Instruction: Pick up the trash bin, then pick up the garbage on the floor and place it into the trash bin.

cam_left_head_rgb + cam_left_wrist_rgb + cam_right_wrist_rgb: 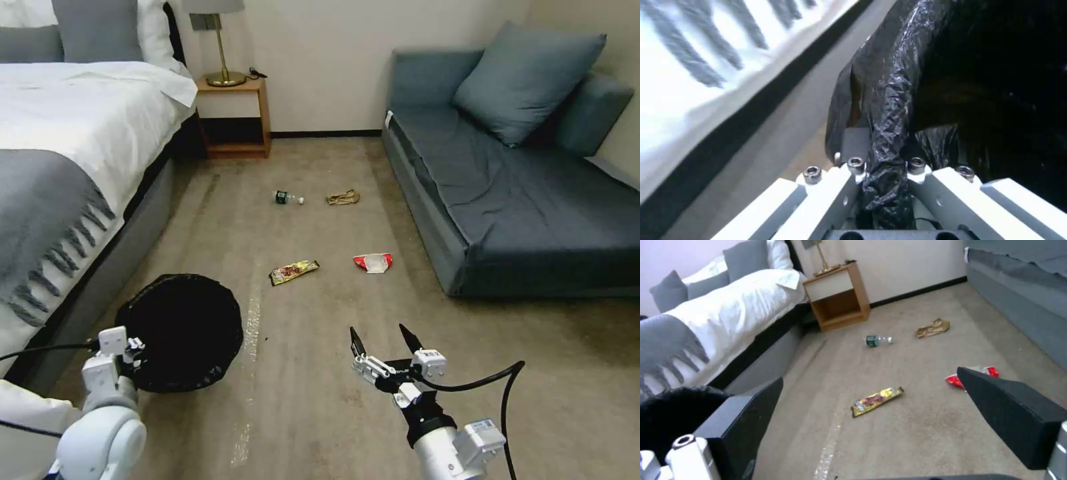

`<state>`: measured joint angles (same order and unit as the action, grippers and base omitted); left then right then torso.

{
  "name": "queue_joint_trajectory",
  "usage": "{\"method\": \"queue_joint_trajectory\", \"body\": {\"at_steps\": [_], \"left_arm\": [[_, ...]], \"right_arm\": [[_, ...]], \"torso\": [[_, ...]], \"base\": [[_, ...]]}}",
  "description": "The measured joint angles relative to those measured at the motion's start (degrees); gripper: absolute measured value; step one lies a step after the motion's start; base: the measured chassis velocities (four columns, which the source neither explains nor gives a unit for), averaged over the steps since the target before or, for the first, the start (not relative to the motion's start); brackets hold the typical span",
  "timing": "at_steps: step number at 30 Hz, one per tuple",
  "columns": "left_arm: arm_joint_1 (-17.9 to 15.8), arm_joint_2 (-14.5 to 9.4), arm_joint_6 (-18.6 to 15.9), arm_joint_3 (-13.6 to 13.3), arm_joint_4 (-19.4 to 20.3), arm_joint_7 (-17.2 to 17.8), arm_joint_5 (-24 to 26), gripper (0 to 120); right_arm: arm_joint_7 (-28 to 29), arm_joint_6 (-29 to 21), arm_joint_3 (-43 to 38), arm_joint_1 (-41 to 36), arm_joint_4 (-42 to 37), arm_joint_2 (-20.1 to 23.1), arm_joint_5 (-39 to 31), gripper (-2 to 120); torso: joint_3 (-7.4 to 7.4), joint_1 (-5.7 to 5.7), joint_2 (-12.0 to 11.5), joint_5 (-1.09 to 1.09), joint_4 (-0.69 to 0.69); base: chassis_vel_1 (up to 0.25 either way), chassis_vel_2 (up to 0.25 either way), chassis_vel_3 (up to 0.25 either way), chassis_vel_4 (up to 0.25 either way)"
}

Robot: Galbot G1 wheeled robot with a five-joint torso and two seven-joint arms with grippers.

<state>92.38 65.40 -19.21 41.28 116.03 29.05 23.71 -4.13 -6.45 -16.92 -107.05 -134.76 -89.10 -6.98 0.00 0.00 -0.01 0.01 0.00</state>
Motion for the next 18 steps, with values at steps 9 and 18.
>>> {"method": "queue_joint_trajectory", "body": {"at_steps": [9, 18], "left_arm": [[1.47, 0.09, 0.63, 0.7, 0.07, -0.32, -1.58, 2], [2.34, 0.5, 0.64, 0.44, 1.1, -1.17, -2.5, 2]], "right_arm": [[-0.04, -0.01, 0.02, 0.74, 0.5, 0.64, -0.52, 100], [-0.44, 1.27, -0.09, 0.81, 0.88, 0.93, -0.99, 100]], "torso": [[0.0, 0.0, 0.0, 0.0, 0.0], [0.0, 0.0, 0.01, 0.0, 0.0]], "base": [[0.0, 0.0, 0.0, 0.0], [0.0, 0.0, 0.0, 0.0]]}}
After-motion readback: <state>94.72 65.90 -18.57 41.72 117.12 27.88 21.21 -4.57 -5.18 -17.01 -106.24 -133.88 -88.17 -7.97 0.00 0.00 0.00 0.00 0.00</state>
